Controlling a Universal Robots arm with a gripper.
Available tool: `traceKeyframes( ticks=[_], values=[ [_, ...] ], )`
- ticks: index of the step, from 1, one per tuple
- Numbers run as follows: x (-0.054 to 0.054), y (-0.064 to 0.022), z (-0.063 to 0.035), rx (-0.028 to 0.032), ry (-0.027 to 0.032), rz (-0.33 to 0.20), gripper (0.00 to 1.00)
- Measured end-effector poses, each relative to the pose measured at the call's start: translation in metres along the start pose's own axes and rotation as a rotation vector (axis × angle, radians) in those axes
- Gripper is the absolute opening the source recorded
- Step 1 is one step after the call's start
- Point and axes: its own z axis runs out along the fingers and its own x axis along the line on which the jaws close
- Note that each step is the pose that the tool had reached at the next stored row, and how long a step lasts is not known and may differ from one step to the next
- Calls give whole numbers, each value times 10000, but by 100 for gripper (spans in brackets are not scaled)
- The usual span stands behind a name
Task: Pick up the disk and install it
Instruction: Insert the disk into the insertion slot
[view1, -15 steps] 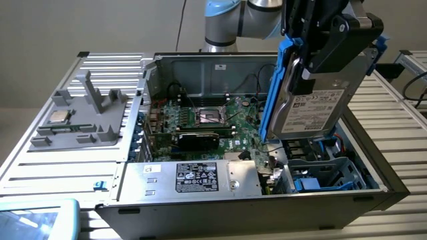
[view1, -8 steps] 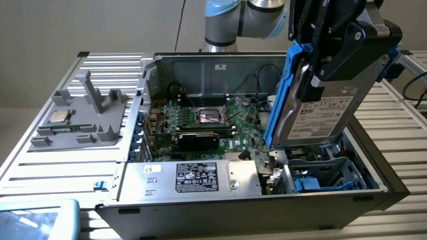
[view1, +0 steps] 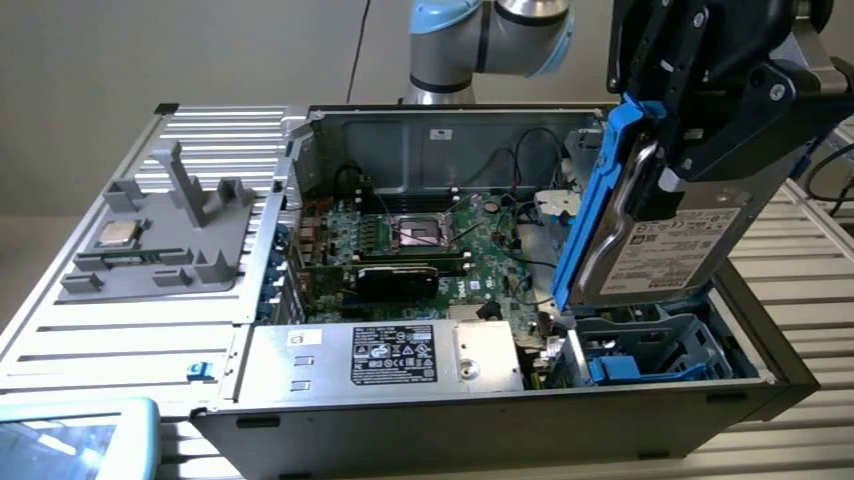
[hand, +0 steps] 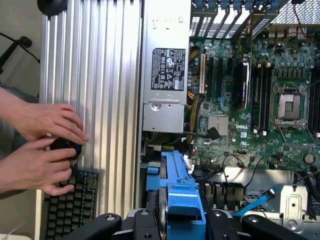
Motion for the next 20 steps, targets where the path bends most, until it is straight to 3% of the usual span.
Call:
traceKeyframes(
  ticks=[11, 20],
  values=[
    [42, -235, 68, 0, -2, 6, 37],
    [39, -282, 189, -1, 1, 28, 37]
  ],
)
